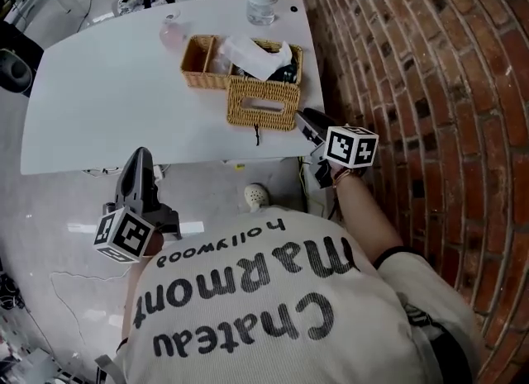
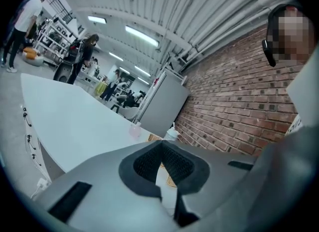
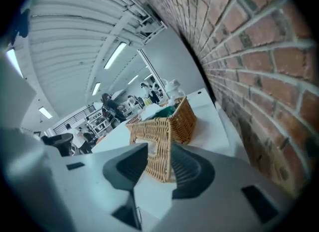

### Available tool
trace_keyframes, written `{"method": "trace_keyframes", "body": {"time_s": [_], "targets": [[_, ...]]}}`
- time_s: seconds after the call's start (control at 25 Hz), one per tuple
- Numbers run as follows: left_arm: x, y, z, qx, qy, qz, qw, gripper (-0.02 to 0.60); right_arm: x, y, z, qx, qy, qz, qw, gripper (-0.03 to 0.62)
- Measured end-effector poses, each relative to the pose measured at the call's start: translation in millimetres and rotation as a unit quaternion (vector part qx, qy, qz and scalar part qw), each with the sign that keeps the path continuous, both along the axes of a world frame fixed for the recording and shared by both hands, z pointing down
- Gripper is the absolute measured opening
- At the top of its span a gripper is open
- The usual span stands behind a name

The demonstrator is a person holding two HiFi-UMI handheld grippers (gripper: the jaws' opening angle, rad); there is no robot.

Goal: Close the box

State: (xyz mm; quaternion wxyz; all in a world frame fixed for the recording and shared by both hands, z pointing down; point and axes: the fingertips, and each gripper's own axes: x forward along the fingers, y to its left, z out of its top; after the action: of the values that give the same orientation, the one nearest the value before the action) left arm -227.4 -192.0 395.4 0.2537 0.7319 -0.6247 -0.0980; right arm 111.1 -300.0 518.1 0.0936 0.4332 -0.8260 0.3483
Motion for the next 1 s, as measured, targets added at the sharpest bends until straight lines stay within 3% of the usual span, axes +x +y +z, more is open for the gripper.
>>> {"method": "trace_keyframes", "body": {"time_s": [0.28, 0.56, 1.0], "targets": [[-3, -10, 10, -0.017, -0.003, -0.011, 0.9998, 0.002, -15, 2, 39, -0.057, 0.007, -0.064, 0.996, 0.204], [0, -3, 16, -0.021, -0.006, -0.010, 0.9997, 0.002, -25, 8, 47, -0.061, 0.015, -0.089, 0.994, 0.209], [-2, 21, 8, -0.006, -0.005, -0.002, 1.0000, 0.002, -27, 26, 8, -0.060, -0.090, -0.030, 0.994, 0.209]]}}
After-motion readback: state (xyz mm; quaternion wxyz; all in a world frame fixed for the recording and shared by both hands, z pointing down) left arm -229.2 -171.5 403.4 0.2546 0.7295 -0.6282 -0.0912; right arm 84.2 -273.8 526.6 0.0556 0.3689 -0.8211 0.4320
